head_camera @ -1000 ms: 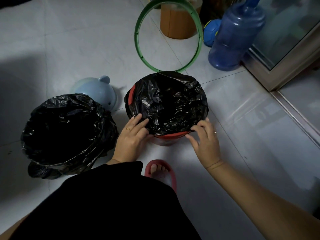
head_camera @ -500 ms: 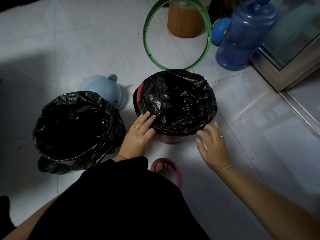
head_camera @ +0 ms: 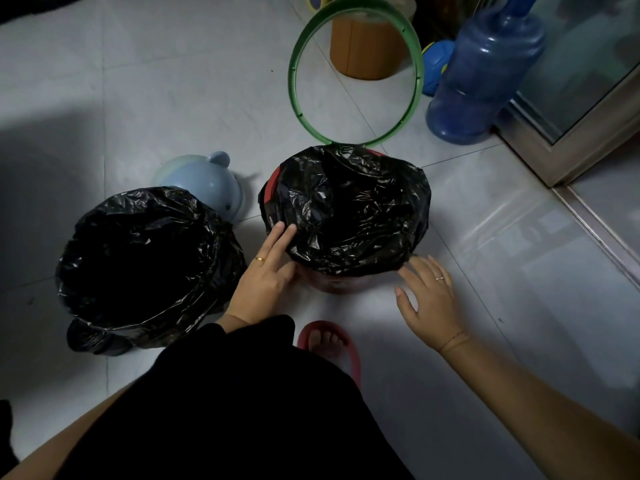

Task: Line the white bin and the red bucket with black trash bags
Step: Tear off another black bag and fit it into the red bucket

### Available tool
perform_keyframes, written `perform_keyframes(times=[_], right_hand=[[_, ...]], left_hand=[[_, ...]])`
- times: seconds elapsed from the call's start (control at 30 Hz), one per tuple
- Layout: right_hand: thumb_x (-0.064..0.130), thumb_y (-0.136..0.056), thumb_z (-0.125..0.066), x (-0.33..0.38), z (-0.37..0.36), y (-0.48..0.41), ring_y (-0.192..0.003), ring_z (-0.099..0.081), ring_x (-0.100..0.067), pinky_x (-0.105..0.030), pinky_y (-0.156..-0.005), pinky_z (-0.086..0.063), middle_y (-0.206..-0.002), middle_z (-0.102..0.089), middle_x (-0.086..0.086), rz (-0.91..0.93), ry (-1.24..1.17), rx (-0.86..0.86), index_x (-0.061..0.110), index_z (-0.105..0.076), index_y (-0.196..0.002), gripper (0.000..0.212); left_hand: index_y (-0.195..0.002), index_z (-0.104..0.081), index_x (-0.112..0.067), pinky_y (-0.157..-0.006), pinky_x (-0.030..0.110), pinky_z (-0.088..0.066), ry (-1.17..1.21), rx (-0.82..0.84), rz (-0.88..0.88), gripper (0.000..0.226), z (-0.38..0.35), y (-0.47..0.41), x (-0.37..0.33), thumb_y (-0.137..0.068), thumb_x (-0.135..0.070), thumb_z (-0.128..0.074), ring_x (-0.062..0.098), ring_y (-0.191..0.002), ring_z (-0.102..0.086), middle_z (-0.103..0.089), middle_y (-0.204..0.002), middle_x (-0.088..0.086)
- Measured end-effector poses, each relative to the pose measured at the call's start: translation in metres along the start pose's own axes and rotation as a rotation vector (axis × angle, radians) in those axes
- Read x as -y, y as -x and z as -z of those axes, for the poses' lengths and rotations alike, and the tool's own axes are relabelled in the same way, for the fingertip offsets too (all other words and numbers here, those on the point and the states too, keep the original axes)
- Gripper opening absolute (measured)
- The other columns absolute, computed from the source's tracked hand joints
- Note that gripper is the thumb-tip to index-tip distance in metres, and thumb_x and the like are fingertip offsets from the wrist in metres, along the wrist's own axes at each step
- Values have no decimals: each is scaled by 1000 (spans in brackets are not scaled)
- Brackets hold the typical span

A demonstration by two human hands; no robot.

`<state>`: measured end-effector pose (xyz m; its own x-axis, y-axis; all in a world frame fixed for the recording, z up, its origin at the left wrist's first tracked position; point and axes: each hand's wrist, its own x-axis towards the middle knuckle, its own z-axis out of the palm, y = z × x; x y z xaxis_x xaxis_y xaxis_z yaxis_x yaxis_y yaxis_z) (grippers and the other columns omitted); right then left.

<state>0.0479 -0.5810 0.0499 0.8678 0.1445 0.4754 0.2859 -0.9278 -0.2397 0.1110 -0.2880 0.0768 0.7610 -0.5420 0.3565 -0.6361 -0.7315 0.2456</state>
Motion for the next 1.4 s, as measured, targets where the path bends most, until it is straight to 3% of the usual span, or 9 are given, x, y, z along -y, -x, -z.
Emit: perform_keyframes(times=[0.17,0.33,0.43,0.53,0.67,0.8,0.93,1.03,1.4], right_hand=[[10,-86,-43,-2,12,1,-116,-49,-24,-36,-105,-34,-127,-58,-18,-10,-112,13,5,-62,-118,37],[9,-82,-44,-4,31,-13,-106,-52,-24,-32,-93,-44,-117,-53,-23,-122,-200,-89,-2,-62,-100,28],[13,-86,-44,-8,37,-48,-102,-51,-18,-17,-92,-41,-114,-47,-14,-401,-371,-216,2,-54,-107,26],[21,-90,-52,-19,36,-95,-99,-54,-16,-17,-87,-44,-116,-43,-1,-653,-544,-273,11,-50,-117,29],[39,-82,-68,-36,27,-144,-106,-50,-12,-19,-92,-41,-117,-42,4,-681,-565,-98,18,-52,-117,44],[44,-66,-80,-46,13,-169,-104,-44,-14,-27,-92,-38,-110,-37,5,-582,-362,103,19,-51,-106,56],[23,-73,-75,-56,2,-173,-95,-47,-11,-17,-85,-37,-105,-42,4,-547,-315,131,18,-57,-96,30],[16,-77,-74,-63,0,-176,-75,-56,-3,-3,-70,-41,-88,-60,5,-628,-525,78,19,-67,-88,13],[35,-86,-66,-83,-21,-189,-70,-70,-20,-26,-63,-57,-79,-75,-9,-1095,-1279,249,7,-69,-89,28]], left_hand=[[-90,-52,-3,-107,59,-34,90,-41,31,16,14,-10,-14,-81,-13,-44,43,-131,-43,-47,-139,30],[-104,-50,0,-103,50,-37,219,-224,195,27,35,-28,-11,-83,-15,-41,35,-118,-50,-54,-126,30],[-109,-54,0,-93,34,-38,324,-297,472,28,41,-58,-5,-91,-20,-45,32,-109,-53,-57,-116,18],[-120,-54,-6,-96,34,-38,396,-229,709,34,38,-88,12,-96,-29,-52,28,-116,-51,-54,-122,14],[-130,-49,-11,-97,34,-39,406,-61,743,51,34,-118,32,-92,-43,-57,26,-122,-47,-47,-134,11],[-127,-47,-9,-94,37,-43,386,37,767,62,24,-134,42,-82,-42,-71,28,-118,-51,-49,-131,13],[-109,-50,-11,-78,37,-49,320,-17,765,41,14,-128,43,-81,-27,-74,29,-96,-61,-63,-107,11],[-106,-51,-10,-76,40,-50,284,-177,749,22,11,-124,39,-89,-18,-63,32,-90,-63,-67,-98,11],[-93,-56,-16,-73,29,-40,492,-282,879,11,2,-127,45,-92,-25,-60,19,-85,-61,-65,-86,-1]])
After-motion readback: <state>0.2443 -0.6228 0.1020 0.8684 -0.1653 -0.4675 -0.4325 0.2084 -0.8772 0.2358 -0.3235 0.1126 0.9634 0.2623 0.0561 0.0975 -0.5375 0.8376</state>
